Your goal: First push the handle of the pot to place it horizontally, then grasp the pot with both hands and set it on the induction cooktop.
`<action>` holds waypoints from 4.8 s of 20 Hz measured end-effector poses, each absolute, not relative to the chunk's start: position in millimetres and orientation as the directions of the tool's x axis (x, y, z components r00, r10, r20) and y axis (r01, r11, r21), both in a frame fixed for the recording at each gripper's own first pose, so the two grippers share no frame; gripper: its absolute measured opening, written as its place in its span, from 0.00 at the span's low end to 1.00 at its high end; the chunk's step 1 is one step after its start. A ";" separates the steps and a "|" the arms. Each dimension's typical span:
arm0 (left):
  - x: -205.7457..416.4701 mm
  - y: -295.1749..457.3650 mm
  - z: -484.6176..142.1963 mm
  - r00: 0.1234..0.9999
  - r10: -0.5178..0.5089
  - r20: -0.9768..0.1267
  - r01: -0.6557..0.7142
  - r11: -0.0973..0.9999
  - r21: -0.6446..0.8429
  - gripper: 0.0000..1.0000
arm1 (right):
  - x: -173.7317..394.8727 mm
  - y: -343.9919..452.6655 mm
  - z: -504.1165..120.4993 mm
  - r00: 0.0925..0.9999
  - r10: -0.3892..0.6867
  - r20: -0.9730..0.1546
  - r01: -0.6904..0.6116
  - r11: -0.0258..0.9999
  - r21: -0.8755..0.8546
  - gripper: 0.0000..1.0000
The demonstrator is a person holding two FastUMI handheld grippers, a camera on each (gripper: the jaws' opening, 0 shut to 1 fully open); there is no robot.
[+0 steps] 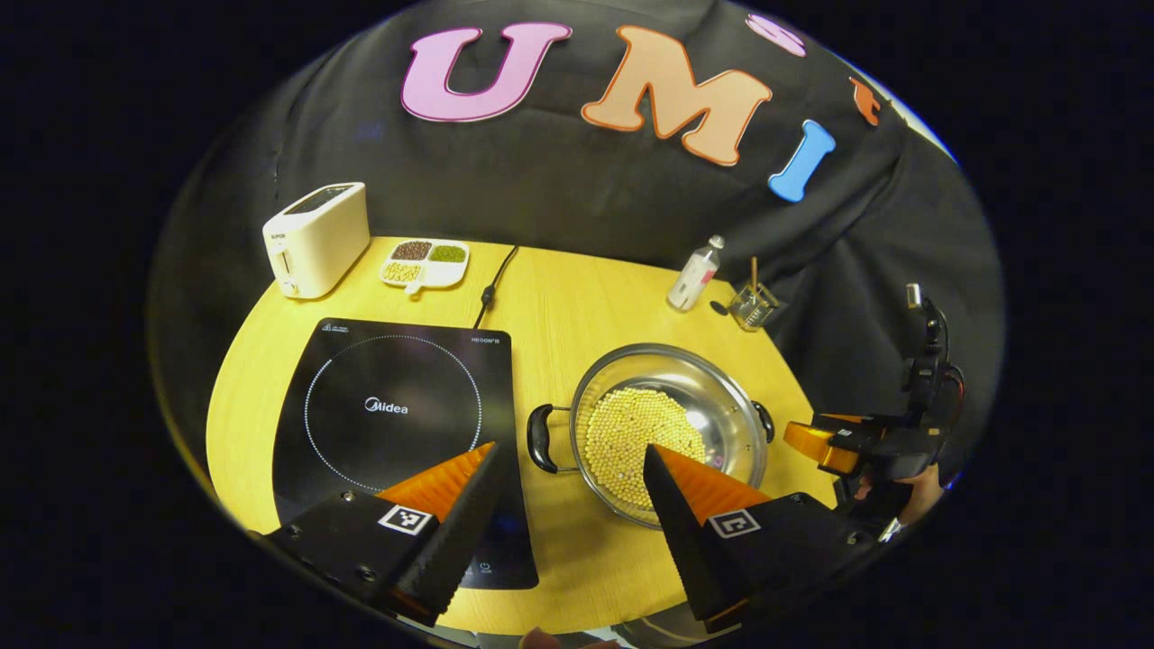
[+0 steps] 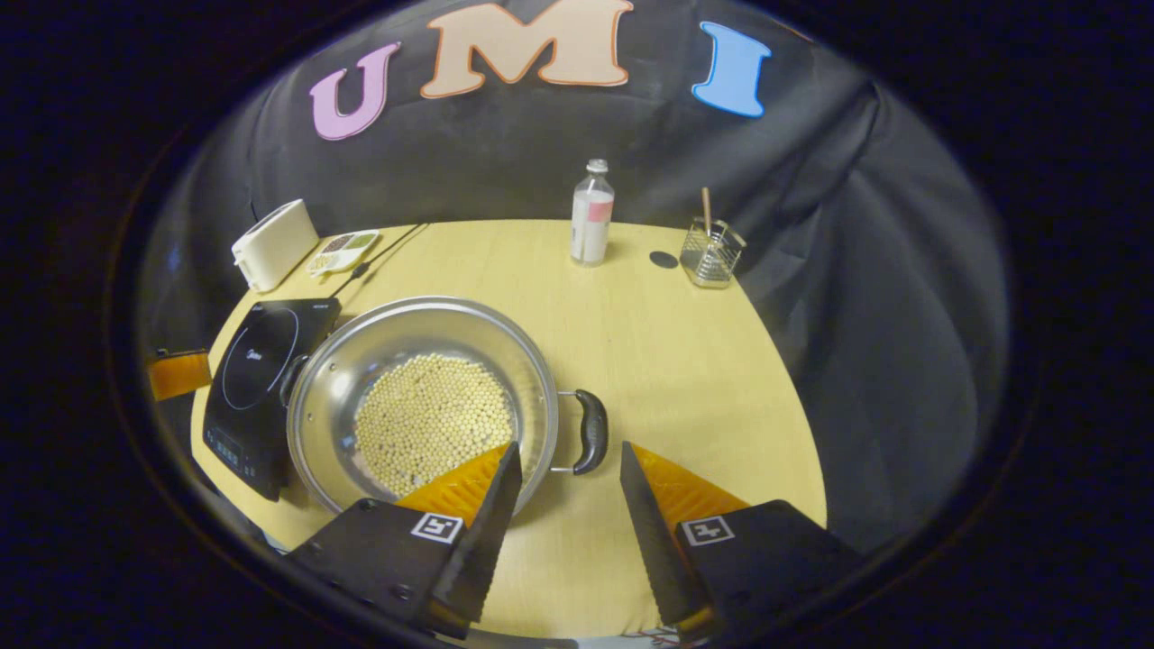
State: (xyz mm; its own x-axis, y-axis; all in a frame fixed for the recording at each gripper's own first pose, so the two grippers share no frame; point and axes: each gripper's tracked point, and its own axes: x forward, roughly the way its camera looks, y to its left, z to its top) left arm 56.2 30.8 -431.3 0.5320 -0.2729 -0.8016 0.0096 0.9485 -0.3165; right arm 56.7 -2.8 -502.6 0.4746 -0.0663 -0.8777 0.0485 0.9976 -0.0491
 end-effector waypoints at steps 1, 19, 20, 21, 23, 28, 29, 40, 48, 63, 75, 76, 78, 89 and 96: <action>57.8 26.6 -439.6 0.516 -0.265 -0.814 0.001 0.951 -0.309 0.96 | 60.2 -3.1 -511.2 0.463 -0.045 -0.885 0.052 0.998 -0.024 0.77; 82.9 13.3 -563.4 0.267 -0.088 -0.960 -0.001 0.996 -0.091 0.88 | 71.3 3.5 -611.4 0.270 0.146 -0.952 0.062 0.984 0.169 0.66; 83.5 13.1 -565.8 0.255 -0.079 -0.964 0.010 0.997 -0.079 0.88 | 70.5 2.6 -615.5 0.260 0.139 -0.955 0.074 0.984 0.164 0.65; 84.1 12.4 -569.4 0.244 -0.069 -0.967 0.012 0.998 -0.068 0.87 | 70.6 2.2 -619.5 0.250 0.138 -0.958 0.083 0.983 0.164 0.65; 85.2 14.5 -573.5 0.237 -0.045 -0.971 0.005 0.999 -0.045 0.85 | 74.2 0.4 -618.8 0.253 0.142 -0.957 0.111 0.978 0.174 0.67; 84.2 15.2 -576.0 0.216 -0.037 -0.976 -0.018 0.999 -0.042 0.72 | 78.4 -0.9 -624.1 0.259 0.153 -0.954 0.140 0.971 0.194 0.55; 83.8 15.3 -576.8 0.214 -0.044 -0.976 -0.014 0.999 -0.048 0.71 | 80.0 -1.1 -618.4 0.265 0.163 -0.950 0.149 0.967 0.208 0.53; 80.6 15.4 -553.7 0.212 -0.148 -0.966 -0.061 0.985 -0.164 0.53 | 83.4 2.2 -598.0 0.281 0.208 -0.937 0.188 0.946 0.266 0.46; 67.0 61.1 -517.5 0.222 -0.104 -0.970 -0.090 0.988 -0.126 0.53 | 81.5 48.3 -570.8 0.290 0.260 -0.921 0.165 0.934 0.316 0.46; 50.9 194.9 -486.8 0.305 -0.139 -0.942 -0.096 0.980 -0.176 0.54 | 82.7 182.8 -524.2 0.347 0.231 -0.909 0.122 0.950 0.288 0.46; 48.2 293.8 -509.7 0.296 -0.154 -0.943 -0.086 0.978 -0.187 0.53 | 81.6 282.0 -537.0 0.323 0.206 -0.924 0.142 0.955 0.262 0.39; 47.5 299.6 -513.0 0.294 -0.155 -0.943 -0.089 0.978 -0.188 0.53 | 81.8 288.2 -541.0 0.318 0.205 -0.926 0.140 0.955 0.260 0.39; 46.8 309.0 -517.3 0.287 -0.157 -0.945 -0.094 0.977 -0.191 0.53 | 85.1 296.3 -545.8 0.310 0.206 -0.928 0.139 0.956 0.259 0.39; 84.1 338.5 -523.1 0.372 -0.122 -0.920 -0.021 0.990 -0.140 0.52 | 110.9 324.9 -561.7 0.303 0.231 -0.925 0.179 0.939 0.293 0.46; 83.8 343.9 -524.3 0.422 -0.045 -0.906 -0.001 0.999 -0.051 0.64 | 115.5 331.8 -560.4 0.314 0.255 -0.914 0.160 0.935 0.316 0.43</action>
State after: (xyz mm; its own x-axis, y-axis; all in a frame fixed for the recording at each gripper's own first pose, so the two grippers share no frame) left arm 83.8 343.9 -524.3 0.4218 -0.0455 -0.9055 -0.0013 0.9987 -0.0507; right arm 115.5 331.8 -560.4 0.3138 0.2554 -0.9145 0.1600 0.9351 0.3161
